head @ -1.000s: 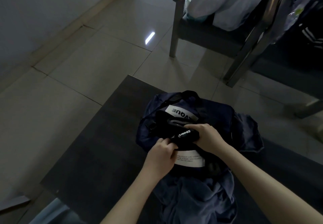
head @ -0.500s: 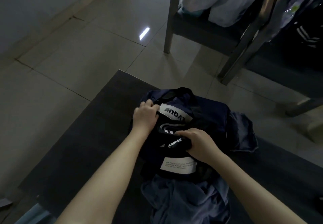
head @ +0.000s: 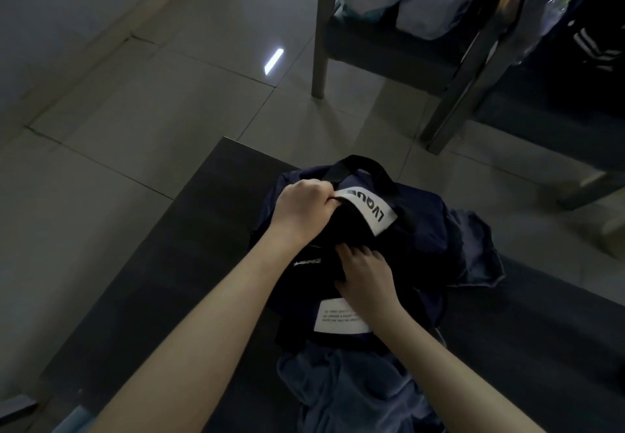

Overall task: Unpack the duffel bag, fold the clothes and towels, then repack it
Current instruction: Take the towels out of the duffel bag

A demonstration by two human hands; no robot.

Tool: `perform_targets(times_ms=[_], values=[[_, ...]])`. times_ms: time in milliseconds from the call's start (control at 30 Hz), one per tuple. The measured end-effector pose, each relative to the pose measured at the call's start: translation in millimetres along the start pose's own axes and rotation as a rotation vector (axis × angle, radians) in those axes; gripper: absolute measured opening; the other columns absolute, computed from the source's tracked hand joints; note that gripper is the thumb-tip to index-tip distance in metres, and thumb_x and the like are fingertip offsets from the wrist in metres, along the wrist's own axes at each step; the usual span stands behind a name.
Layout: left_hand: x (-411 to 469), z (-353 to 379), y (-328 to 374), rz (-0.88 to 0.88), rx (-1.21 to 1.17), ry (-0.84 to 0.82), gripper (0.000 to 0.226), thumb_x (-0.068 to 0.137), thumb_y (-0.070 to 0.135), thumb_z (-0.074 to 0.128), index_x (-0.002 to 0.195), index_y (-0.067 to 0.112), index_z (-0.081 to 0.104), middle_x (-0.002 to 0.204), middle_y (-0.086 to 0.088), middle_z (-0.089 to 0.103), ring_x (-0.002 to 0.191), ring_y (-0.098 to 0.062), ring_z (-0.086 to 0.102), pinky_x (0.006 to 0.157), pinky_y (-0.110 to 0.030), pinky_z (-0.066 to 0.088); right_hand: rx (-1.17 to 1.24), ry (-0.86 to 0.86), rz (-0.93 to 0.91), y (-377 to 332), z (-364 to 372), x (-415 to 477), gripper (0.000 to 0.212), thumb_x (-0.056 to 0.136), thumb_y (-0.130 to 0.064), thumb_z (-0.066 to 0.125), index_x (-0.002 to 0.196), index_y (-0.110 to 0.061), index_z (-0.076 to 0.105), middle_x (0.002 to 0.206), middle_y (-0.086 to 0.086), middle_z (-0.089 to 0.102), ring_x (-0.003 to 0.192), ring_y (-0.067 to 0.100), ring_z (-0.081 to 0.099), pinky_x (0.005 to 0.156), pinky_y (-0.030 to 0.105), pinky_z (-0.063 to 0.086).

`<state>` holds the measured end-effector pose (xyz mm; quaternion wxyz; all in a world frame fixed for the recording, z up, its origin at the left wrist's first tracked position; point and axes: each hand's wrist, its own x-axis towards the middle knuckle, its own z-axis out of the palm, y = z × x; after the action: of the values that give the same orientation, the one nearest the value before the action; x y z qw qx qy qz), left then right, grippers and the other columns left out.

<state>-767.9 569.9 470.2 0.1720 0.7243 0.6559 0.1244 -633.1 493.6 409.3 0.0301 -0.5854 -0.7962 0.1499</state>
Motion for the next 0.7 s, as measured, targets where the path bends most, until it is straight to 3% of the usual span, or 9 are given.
perform_targets(times_ms=[67, 167, 267, 367, 500, 533, 600, 667, 700], values=[[-6.3, 2.5, -7.9, -0.006, -0.040, -0.011, 0.025, 0.093, 0.025, 0.054, 0.108, 0.011, 0.068, 0.109, -0.008, 0.066, 0.103, -0.027, 0.059, 0.080, -0.034, 0.043, -0.068, 0.073, 0.026, -3.0, 8.8, -7.1, 0.053, 0.048, -0.026, 0.080, 0.097, -0.012, 0.064, 0.074, 0.002, 0.065, 0.072, 0.026, 0.063, 0.075, 0.041, 0.052], [-11.6, 6.2, -20.3, -0.011, -0.049, -0.029, 0.023, 0.092, 0.022, 0.056, 0.110, 0.012, 0.067, 0.112, -0.006, 0.065, 0.104, -0.025, 0.058, 0.084, -0.036, 0.045, -0.143, 0.126, 0.071, -3.3, 12.2, -19.5, 0.055, 0.046, -0.027, 0.079, 0.097, -0.011, 0.065, 0.072, 0.001, 0.064, 0.075, 0.026, 0.063, 0.090, 0.053, 0.047], [-17.3, 8.7, -29.5, -0.037, 0.000, -0.060, 0.021, 0.092, 0.024, 0.057, 0.107, 0.013, 0.068, 0.108, -0.005, 0.063, 0.100, -0.026, 0.059, 0.083, -0.036, 0.045, -0.119, 0.209, 0.053, -4.7, 10.3, -18.1, 0.043, 0.043, -0.009, 0.080, 0.084, -0.012, 0.065, 0.058, 0.000, 0.059, 0.059, 0.024, 0.060, 0.070, 0.042, 0.052], [-21.7, 5.8, -25.4, -0.057, -0.149, -0.021, 0.017, 0.089, 0.021, 0.061, 0.099, 0.010, 0.069, 0.100, -0.006, 0.065, 0.093, -0.025, 0.060, 0.075, -0.033, 0.046, 0.050, 0.252, -0.016, -16.0, 2.6, 1.4, 0.032, 0.050, 0.002, 0.075, 0.076, -0.013, 0.066, 0.050, 0.000, 0.057, 0.047, 0.024, 0.056, 0.050, 0.029, 0.045], [-18.7, -4.6, -10.2, -0.022, -0.195, 0.020, 0.016, 0.088, 0.019, 0.062, 0.097, 0.009, 0.070, 0.099, -0.007, 0.066, 0.092, -0.025, 0.061, 0.077, -0.039, 0.050, 0.166, 0.214, -0.022, -29.1, 6.3, 20.3, 0.026, 0.059, 0.000, 0.078, 0.077, -0.017, 0.070, 0.057, 0.000, 0.063, 0.051, 0.023, 0.061, 0.043, 0.024, 0.042], [-17.7, -5.6, -10.4, -0.028, -0.191, 0.006, 0.016, 0.088, 0.019, 0.061, 0.097, 0.009, 0.070, 0.100, -0.008, 0.066, 0.093, -0.026, 0.061, 0.078, -0.040, 0.050, 0.151, 0.215, -0.030, -28.2, 9.1, 17.1, 0.025, 0.059, -0.004, 0.079, 0.078, -0.017, 0.070, 0.060, 0.000, 0.065, 0.056, 0.024, 0.062, 0.046, 0.024, 0.044], [-17.2, -5.0, -15.4, -0.058, -0.189, -0.022, 0.015, 0.089, 0.019, 0.061, 0.096, 0.009, 0.069, 0.100, -0.008, 0.065, 0.093, -0.026, 0.060, 0.078, -0.040, 0.049, 0.098, 0.219, -0.035, -19.4, 10.6, -0.2, 0.027, 0.063, -0.015, 0.077, 0.089, -0.017, 0.069, 0.078, 0.001, 0.069, 0.076, 0.025, 0.065, 0.068, 0.033, 0.051], [-18.6, -2.3, -19.0, -0.073, -0.195, -0.032, 0.014, 0.089, 0.020, 0.061, 0.094, 0.009, 0.068, 0.100, -0.007, 0.064, 0.092, -0.025, 0.060, 0.078, -0.039, 0.049, 0.003, 0.217, 0.058, -4.0, 9.3, -25.4, 0.040, 0.065, -0.027, 0.072, 0.103, -0.015, 0.067, 0.102, 0.004, 0.068, 0.098, 0.027, 0.062, 0.089, 0.044, 0.045], [-19.5, -0.4, -18.9, -0.071, -0.199, -0.036, 0.014, 0.090, 0.021, 0.061, 0.094, 0.010, 0.067, 0.100, -0.007, 0.064, 0.092, -0.024, 0.060, 0.078, -0.040, 0.049, -0.033, 0.197, 0.141, 3.5, 8.2, -36.9, 0.047, 0.065, -0.031, 0.073, 0.109, -0.014, 0.065, 0.111, 0.007, 0.065, 0.103, 0.029, 0.060, 0.090, 0.048, 0.044]])
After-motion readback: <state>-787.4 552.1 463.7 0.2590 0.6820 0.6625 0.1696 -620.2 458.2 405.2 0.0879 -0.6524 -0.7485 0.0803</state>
